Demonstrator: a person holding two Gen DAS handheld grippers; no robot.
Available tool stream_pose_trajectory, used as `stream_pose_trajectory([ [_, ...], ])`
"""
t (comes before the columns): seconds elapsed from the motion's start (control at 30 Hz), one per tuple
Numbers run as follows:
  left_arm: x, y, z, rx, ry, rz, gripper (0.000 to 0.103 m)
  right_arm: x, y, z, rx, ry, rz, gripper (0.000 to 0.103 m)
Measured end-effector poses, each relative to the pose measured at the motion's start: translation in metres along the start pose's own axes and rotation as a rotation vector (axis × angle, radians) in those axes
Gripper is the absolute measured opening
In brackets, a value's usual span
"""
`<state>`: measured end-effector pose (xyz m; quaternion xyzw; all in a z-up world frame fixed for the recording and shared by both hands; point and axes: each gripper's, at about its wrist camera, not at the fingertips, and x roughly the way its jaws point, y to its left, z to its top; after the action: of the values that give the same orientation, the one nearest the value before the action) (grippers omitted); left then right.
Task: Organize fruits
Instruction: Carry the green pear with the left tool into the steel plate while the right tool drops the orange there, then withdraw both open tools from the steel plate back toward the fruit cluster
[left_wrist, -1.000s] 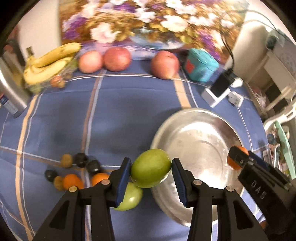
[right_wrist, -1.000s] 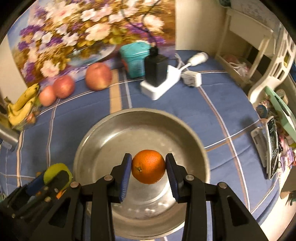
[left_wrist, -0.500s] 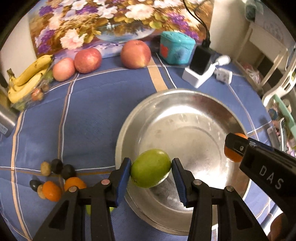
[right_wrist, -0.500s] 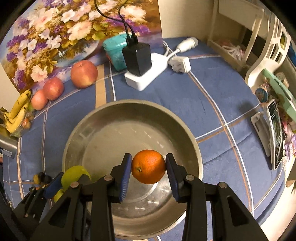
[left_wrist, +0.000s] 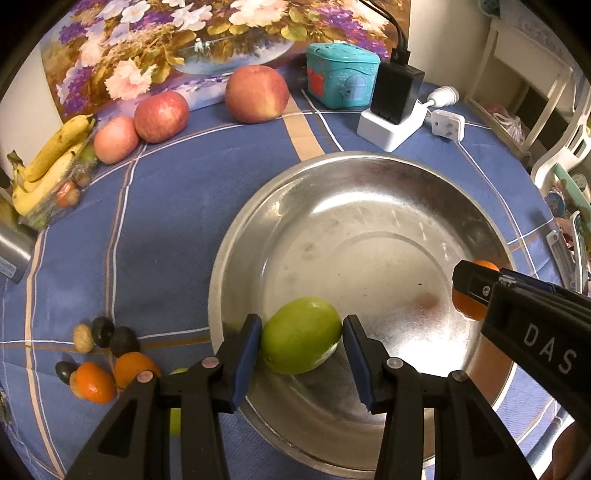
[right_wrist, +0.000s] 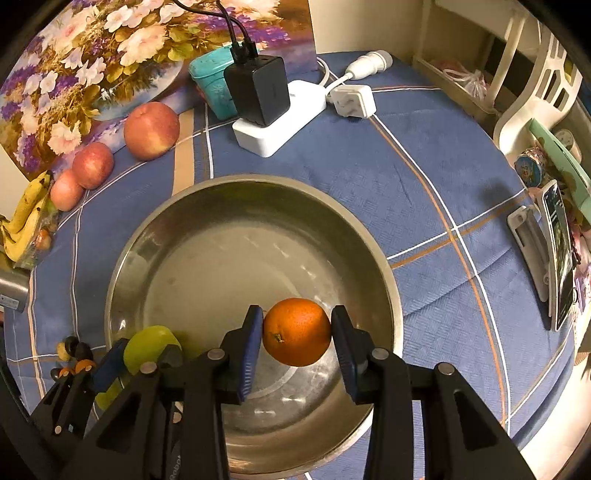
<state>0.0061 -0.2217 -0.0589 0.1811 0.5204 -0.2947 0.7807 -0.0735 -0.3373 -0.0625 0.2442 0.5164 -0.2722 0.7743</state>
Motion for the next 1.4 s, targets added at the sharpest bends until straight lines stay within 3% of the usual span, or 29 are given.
stream_pose_trajectory([
  [0.23, -0.001, 0.001, 0.002, -0.003, 0.001, -0.01, 0.049, 0.0, 0.003, 0.001, -0.007, -0.005, -0.005, 0.04],
  [0.33, -0.005, 0.002, 0.002, -0.005, -0.011, -0.013, 0.05, -0.002, 0.003, 0.001, -0.007, -0.014, -0.005, 0.048],
  [0.77, -0.02, 0.019, 0.004, -0.067, -0.034, -0.022, 0.052, -0.021, -0.001, 0.003, 0.016, -0.055, 0.013, 0.048],
  [0.9, -0.026, 0.037, 0.003, -0.15, -0.032, -0.006, 0.055, -0.021, 0.001, 0.003, 0.013, -0.045, 0.024, 0.048],
  [1.23, -0.034, 0.117, -0.016, -0.491, -0.006, 0.085, 0.062, -0.022, 0.01, 0.002, -0.024, -0.037, 0.061, 0.048],
  [1.33, -0.037, 0.135, -0.021, -0.568, -0.01, 0.092, 0.068, -0.024, 0.016, 0.003, -0.045, -0.042, 0.071, 0.049],
  [1.4, -0.039, 0.143, -0.025, -0.591, -0.014, 0.111, 0.074, -0.024, 0.019, 0.003, -0.055, -0.044, 0.078, 0.067],
])
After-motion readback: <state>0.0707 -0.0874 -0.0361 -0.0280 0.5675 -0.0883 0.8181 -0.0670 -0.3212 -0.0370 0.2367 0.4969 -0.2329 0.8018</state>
